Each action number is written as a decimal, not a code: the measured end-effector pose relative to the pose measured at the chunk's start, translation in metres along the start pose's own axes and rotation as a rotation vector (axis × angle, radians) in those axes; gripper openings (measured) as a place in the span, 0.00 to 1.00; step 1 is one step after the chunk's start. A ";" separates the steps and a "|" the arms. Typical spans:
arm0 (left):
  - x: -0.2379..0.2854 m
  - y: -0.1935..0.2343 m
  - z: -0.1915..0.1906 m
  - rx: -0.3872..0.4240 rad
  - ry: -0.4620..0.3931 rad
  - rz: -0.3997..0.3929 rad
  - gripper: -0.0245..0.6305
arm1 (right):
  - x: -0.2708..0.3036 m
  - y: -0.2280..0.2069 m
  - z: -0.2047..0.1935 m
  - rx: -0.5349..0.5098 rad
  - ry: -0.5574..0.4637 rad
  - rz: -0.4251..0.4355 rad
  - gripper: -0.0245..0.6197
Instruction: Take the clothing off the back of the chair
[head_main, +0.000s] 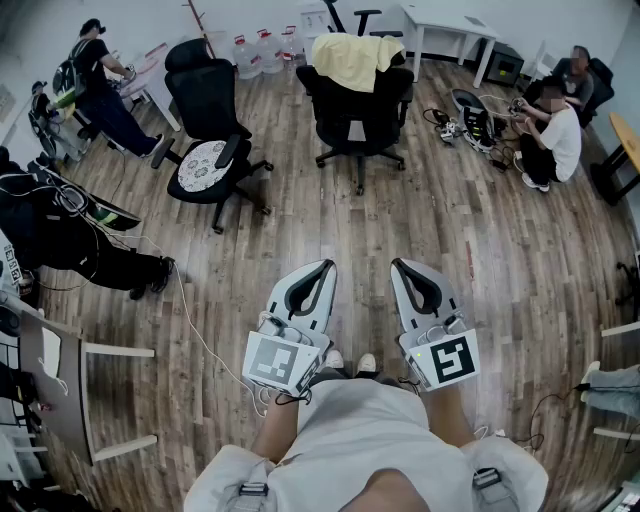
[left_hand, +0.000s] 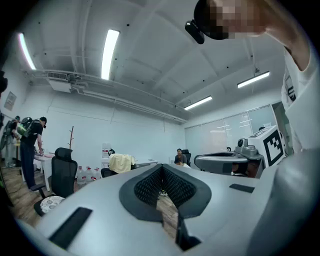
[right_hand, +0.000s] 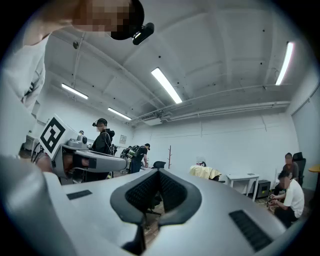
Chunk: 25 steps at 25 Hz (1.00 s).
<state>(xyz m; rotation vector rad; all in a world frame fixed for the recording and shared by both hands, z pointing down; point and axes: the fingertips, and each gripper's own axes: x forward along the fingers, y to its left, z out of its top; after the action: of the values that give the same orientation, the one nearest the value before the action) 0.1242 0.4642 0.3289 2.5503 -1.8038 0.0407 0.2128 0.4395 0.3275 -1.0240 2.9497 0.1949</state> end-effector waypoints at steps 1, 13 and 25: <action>0.000 0.001 0.000 0.000 0.001 0.002 0.07 | 0.001 0.000 0.000 0.006 -0.005 -0.001 0.07; 0.005 -0.010 -0.002 0.015 0.005 0.042 0.07 | -0.002 -0.007 -0.006 0.017 -0.001 0.036 0.07; 0.025 -0.005 -0.006 0.023 0.012 0.059 0.07 | 0.009 -0.024 -0.013 0.034 -0.005 0.049 0.07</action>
<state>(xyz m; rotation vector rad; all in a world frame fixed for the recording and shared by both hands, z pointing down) 0.1374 0.4426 0.3358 2.5060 -1.8855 0.0777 0.2206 0.4138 0.3377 -0.9472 2.9648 0.1465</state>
